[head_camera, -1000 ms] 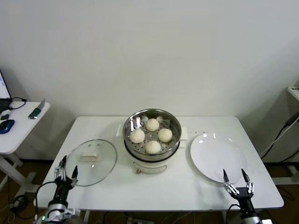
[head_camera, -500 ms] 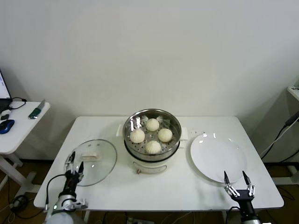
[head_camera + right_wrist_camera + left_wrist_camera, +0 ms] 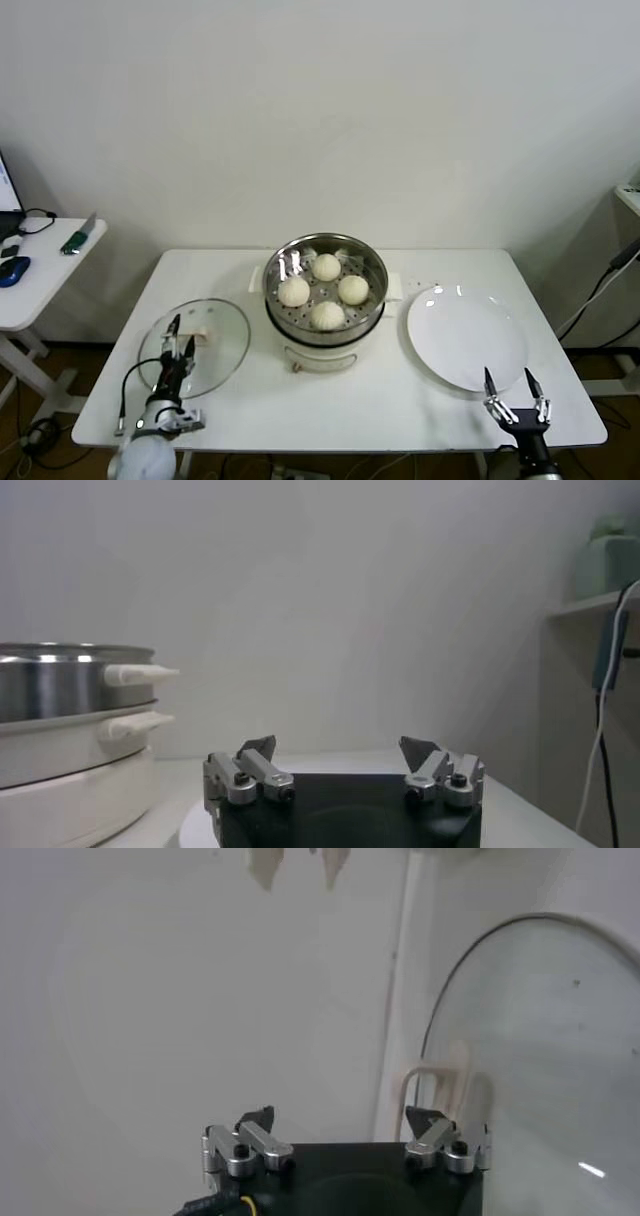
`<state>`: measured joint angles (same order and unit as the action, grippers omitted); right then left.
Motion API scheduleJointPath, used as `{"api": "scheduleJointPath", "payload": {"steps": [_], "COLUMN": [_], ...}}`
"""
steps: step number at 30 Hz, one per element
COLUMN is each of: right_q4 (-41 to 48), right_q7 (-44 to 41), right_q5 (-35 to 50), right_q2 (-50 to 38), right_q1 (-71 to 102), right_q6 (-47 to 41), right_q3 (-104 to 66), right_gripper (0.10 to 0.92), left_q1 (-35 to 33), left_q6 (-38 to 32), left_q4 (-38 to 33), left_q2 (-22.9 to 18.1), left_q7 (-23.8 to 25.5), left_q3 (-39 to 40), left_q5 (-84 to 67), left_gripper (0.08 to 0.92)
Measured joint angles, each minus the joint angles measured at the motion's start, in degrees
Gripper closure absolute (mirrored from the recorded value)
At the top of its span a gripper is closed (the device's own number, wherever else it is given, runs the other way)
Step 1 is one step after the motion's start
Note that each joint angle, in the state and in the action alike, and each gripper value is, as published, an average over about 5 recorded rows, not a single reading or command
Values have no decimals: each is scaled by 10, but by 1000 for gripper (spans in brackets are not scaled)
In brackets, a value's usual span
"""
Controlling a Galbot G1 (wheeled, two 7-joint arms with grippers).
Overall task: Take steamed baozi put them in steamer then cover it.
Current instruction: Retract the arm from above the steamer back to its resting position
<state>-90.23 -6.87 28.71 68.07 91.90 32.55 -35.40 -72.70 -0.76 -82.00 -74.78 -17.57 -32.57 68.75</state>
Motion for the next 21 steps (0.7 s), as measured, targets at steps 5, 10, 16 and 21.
{"api": "scheduleJointPath", "payload": {"steps": [5,10,16,21], "right_q4": [-5,-7,-13,-15], "right_q7": [0,-1,-7,-10], "right_q5": [-1,-3,-5,-9], "right_q2": [2,4,9,13], "right_q1": [1,2,2,1], "right_q6": [-1,-2,-3,-3], "right_q3": [-3,-3,-2,-1], "right_gripper": [203,203,203,203], "left_q1": [16,25,35,36], "left_q6": [2,5,7,8], "left_q4": [19,32,46,56], "left_q2": [0,-2,-8,-9], "left_q7": [-4,-5,-8,-7], "left_q3": [0,3,-1,-7], "left_q5": [13,25,46,63], "left_gripper": [177,195,338,476]}}
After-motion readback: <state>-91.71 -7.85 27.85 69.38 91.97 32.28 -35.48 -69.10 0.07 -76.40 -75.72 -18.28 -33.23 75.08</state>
